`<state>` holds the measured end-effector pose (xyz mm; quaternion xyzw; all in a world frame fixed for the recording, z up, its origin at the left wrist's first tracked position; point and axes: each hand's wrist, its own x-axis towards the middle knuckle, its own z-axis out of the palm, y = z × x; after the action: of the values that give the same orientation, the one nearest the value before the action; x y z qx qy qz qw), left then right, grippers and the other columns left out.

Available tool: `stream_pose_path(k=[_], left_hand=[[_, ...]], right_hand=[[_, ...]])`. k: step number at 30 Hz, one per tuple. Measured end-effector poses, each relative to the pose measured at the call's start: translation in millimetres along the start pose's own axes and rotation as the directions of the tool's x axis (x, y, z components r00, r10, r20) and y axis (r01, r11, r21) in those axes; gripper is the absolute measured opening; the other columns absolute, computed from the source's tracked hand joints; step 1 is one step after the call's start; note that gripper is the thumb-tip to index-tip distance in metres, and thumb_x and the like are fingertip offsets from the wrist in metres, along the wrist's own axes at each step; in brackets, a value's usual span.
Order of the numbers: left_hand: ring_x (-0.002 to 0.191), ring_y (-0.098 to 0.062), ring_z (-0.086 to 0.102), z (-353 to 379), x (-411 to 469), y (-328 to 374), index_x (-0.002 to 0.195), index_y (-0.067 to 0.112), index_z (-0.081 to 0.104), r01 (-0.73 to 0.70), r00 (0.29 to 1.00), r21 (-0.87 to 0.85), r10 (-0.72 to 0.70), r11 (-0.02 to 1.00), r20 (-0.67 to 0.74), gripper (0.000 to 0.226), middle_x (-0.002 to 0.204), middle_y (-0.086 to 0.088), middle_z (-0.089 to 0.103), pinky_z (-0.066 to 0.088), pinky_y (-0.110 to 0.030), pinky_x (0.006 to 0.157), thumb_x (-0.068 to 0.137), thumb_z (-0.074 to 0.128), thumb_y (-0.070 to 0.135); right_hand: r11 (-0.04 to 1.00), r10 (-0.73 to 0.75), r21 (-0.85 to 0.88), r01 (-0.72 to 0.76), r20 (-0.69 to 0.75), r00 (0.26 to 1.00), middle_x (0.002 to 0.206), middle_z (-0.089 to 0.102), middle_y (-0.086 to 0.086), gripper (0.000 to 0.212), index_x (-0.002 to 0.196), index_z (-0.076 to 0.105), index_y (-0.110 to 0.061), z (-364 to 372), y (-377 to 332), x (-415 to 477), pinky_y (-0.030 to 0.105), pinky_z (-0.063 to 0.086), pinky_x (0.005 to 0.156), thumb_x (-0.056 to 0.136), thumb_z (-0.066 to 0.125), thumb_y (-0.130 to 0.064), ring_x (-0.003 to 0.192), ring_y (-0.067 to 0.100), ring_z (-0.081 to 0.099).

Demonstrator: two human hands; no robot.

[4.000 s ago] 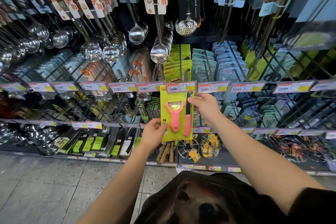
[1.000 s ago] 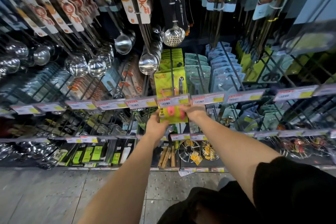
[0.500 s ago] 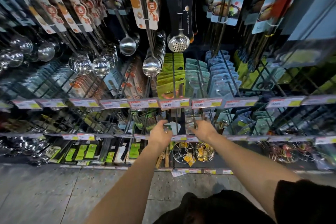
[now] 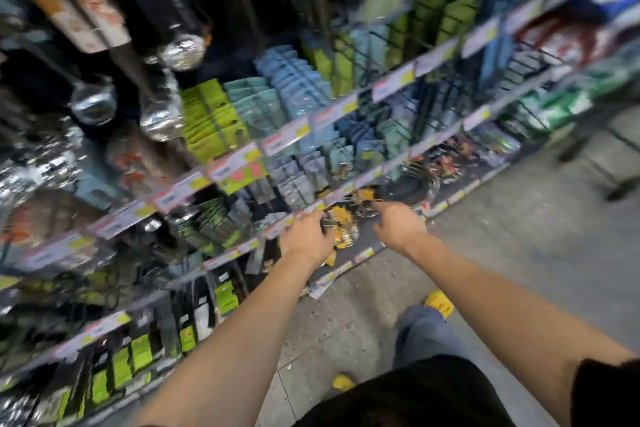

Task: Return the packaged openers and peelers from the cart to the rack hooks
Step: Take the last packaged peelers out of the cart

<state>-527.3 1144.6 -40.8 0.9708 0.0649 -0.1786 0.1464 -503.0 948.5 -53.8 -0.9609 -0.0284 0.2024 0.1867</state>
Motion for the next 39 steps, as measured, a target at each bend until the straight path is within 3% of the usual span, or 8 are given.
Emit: stream_pose_path(k=[5,14,23,27,39], left_hand=[[0.122,-0.034,0.065,29.1,18.7,105.6,0.135,0.029,0.060,-0.263,0.964,0.148,0.255,0.953,0.073,0.040,0.129,-0.008,0.072,0.050,-0.043,0.101,0.098,0.050,0.040],[0.118,-0.036,0.066,91.0,64.1,363.8,0.131,0.026,0.061,-0.602,0.798,0.273,0.565,0.750,0.208,0.038,0.126,-0.010,0.070,0.048,-0.042,0.100,0.097,0.053,0.041],[0.126,-0.037,0.061,104.8,105.2,597.9,0.130,0.017,0.058,-0.701,0.710,0.366,0.644,0.612,0.285,0.038,0.133,-0.014,0.064,0.044,-0.044,0.105,0.100,0.051,0.039],[0.128,-0.037,0.058,100.2,119.2,665.8,0.136,0.018,0.056,-0.744,0.664,0.349,0.690,0.570,0.288,0.042,0.136,-0.013,0.061,0.043,-0.045,0.107,0.100,0.051,0.039],[0.120,-0.038,0.060,109.7,212.1,872.3,0.123,0.016,0.057,-0.797,0.570,0.429,0.764,0.425,0.302,0.032,0.126,-0.014,0.063,0.044,-0.046,0.104,0.101,0.050,0.037]], right_hand=[[0.972,0.225,0.085,-0.219,-0.069,0.972,0.139,0.060,0.010,0.052,0.145,0.050,-0.027,-28.3,98.2,-32.3,0.042,0.050,0.096,0.094,0.054,-0.023,0.127,0.033,0.057],[0.819,0.561,0.250,-0.517,-0.161,0.812,0.135,0.063,0.017,0.047,0.143,0.053,-0.016,-117.6,317.9,-52.3,0.042,0.051,0.097,0.097,0.053,-0.025,0.125,0.035,0.059],[0.720,0.684,0.291,-0.629,-0.151,0.713,0.140,0.060,0.013,0.047,0.145,0.050,-0.018,-225.9,493.1,-67.9,0.041,0.051,0.096,0.099,0.050,-0.028,0.127,0.033,0.057],[0.685,0.720,0.360,-0.633,-0.203,0.664,0.140,0.059,0.012,0.046,0.141,0.052,-0.016,-259.9,551.0,-77.9,0.042,0.052,0.097,0.097,0.052,-0.027,0.126,0.033,0.057],[0.606,0.793,0.400,-0.687,-0.235,0.563,0.129,0.066,0.011,0.039,0.130,0.060,-0.016,-376.3,711.8,-13.6,0.040,0.052,0.092,0.092,0.053,-0.025,0.120,0.033,0.061]])
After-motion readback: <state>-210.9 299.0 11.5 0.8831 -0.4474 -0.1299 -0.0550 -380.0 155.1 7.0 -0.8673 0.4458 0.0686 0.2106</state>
